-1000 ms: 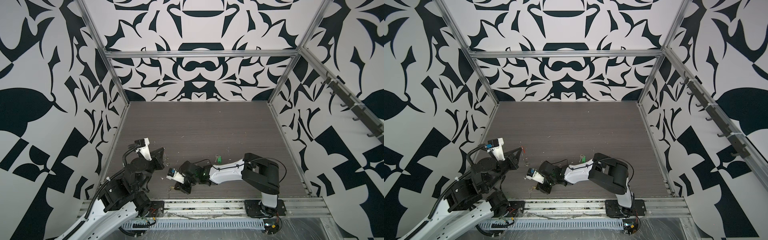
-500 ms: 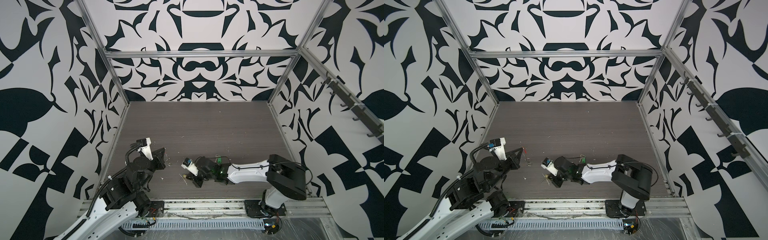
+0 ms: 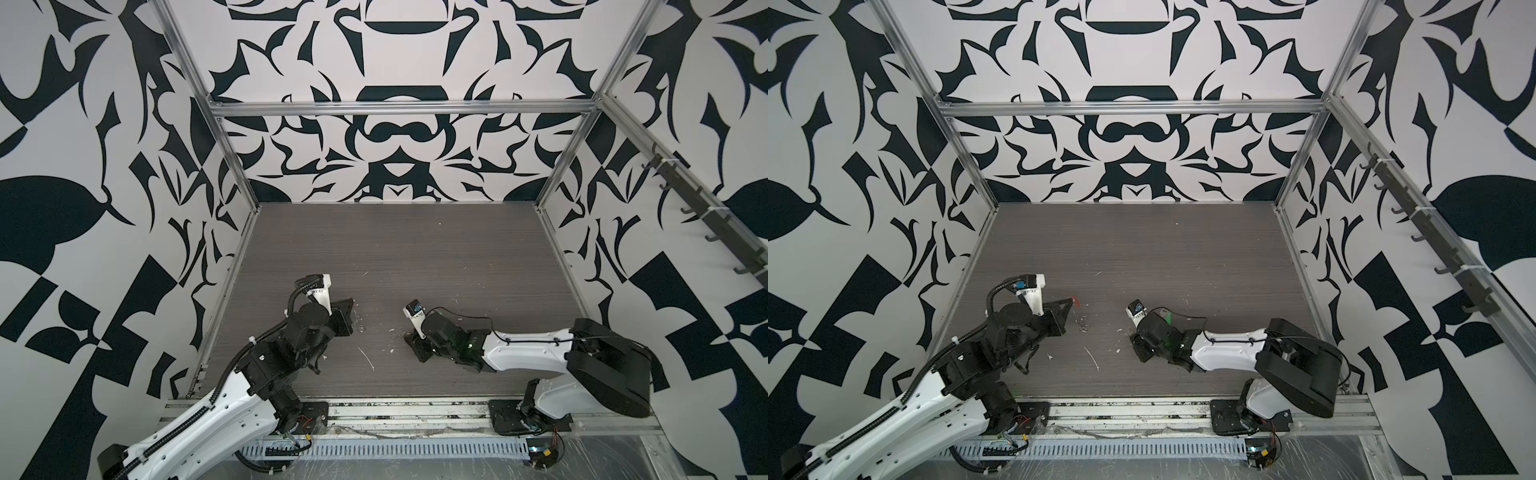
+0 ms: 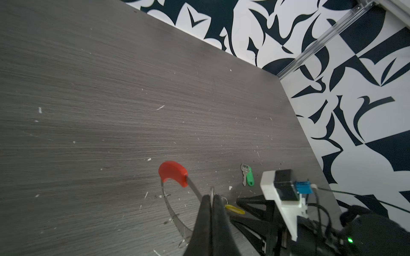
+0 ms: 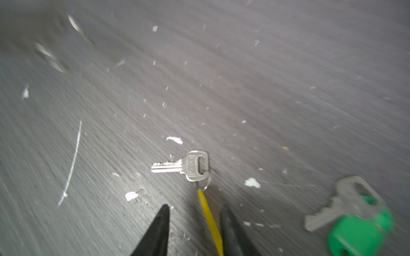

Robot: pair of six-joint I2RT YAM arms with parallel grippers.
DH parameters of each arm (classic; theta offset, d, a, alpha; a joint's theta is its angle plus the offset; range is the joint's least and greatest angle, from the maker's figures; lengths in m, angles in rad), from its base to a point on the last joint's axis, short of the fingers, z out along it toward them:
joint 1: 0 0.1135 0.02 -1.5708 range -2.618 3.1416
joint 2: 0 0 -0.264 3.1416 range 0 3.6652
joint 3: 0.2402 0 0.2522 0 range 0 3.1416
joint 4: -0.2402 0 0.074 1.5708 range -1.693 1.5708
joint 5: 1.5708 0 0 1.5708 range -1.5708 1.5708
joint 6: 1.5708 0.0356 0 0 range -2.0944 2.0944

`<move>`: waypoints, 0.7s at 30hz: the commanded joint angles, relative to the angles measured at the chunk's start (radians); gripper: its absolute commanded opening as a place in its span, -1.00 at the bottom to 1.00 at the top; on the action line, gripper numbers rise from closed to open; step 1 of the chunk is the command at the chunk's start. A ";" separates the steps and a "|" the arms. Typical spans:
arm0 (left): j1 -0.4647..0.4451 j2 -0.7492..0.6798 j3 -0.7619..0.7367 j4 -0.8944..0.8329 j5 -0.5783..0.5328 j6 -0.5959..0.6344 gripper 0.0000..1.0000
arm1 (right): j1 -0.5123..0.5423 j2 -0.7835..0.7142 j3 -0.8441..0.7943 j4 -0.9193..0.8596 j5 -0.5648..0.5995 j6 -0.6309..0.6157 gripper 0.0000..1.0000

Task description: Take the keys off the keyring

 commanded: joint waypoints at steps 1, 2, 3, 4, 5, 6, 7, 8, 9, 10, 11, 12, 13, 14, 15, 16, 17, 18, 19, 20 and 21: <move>0.003 0.047 -0.019 0.111 0.057 -0.029 -1.00 | 0.001 -0.133 -0.002 -0.015 0.136 0.009 -0.08; 0.004 0.072 -0.025 0.120 0.058 -0.029 -1.00 | 0.001 -0.167 -0.002 -0.030 0.163 0.005 -0.08; 0.004 0.090 -0.028 0.127 0.058 -0.028 -1.00 | 0.001 -0.195 -0.002 -0.045 0.186 0.002 -0.08; 0.010 0.112 -0.034 0.135 0.062 -0.027 -1.00 | 0.000 -0.224 -0.002 -0.057 0.204 -0.003 -0.07; 0.021 0.134 -0.039 0.144 0.074 -0.028 -1.00 | 0.000 -0.250 -0.004 -0.068 0.214 -0.008 -0.07; 0.034 0.153 -0.045 0.151 0.086 -0.032 -1.00 | 0.001 -0.271 -0.005 -0.074 0.218 -0.010 -0.07; 0.055 0.173 -0.050 0.158 0.109 -0.041 -1.00 | 0.001 -0.294 -0.008 -0.078 0.217 -0.011 -0.07; 0.080 0.193 -0.056 0.169 0.139 -0.048 -1.00 | 0.001 -0.312 -0.011 -0.082 0.216 -0.012 -0.07; 0.101 0.209 -0.060 0.173 0.160 -0.058 -1.00 | 0.001 -0.326 -0.010 -0.089 0.219 -0.011 -0.07; 0.125 0.224 -0.065 0.175 0.183 -0.068 -0.85 | 0.001 -0.341 -0.011 -0.096 0.223 -0.010 -0.06; 0.146 0.234 -0.068 0.176 0.205 -0.073 -0.57 | 0.001 -0.353 -0.013 -0.101 0.228 -0.007 -0.05; 0.159 0.238 -0.071 0.177 0.211 -0.078 -0.30 | 0.000 -0.364 -0.011 -0.106 0.233 -0.003 -0.04; 0.167 0.235 -0.075 0.175 0.212 -0.083 0.02 | 0.000 -0.376 -0.009 -0.111 0.235 -0.001 0.00; 0.170 0.226 -0.075 0.173 0.205 -0.084 0.23 | 0.000 -0.388 -0.008 -0.118 0.240 0.001 0.04; 0.171 0.215 -0.073 0.167 0.196 -0.083 0.33 | -0.001 -0.397 -0.003 -0.125 0.240 0.002 0.09; 0.172 0.199 -0.067 0.155 0.183 -0.080 0.43 | 0.000 -0.408 0.003 -0.135 0.242 0.001 0.10; 0.172 0.181 -0.057 0.139 0.168 -0.073 0.52 | 0.001 -0.418 0.008 -0.145 0.248 0.001 0.12; 0.172 0.165 -0.048 0.122 0.155 -0.066 0.59 | 0.000 -0.427 0.013 -0.154 0.254 0.003 0.13; 0.172 0.147 -0.037 0.104 0.141 -0.057 1.00 | 0.000 -0.436 0.018 -0.168 0.265 0.001 0.35; 0.173 0.129 -0.027 0.084 0.122 -0.048 0.99 | 0.000 -0.445 0.025 -0.180 0.278 0.002 0.40; 0.173 0.113 -0.022 0.071 0.110 -0.043 0.99 | 0.000 -0.454 0.029 -0.191 0.289 0.002 0.40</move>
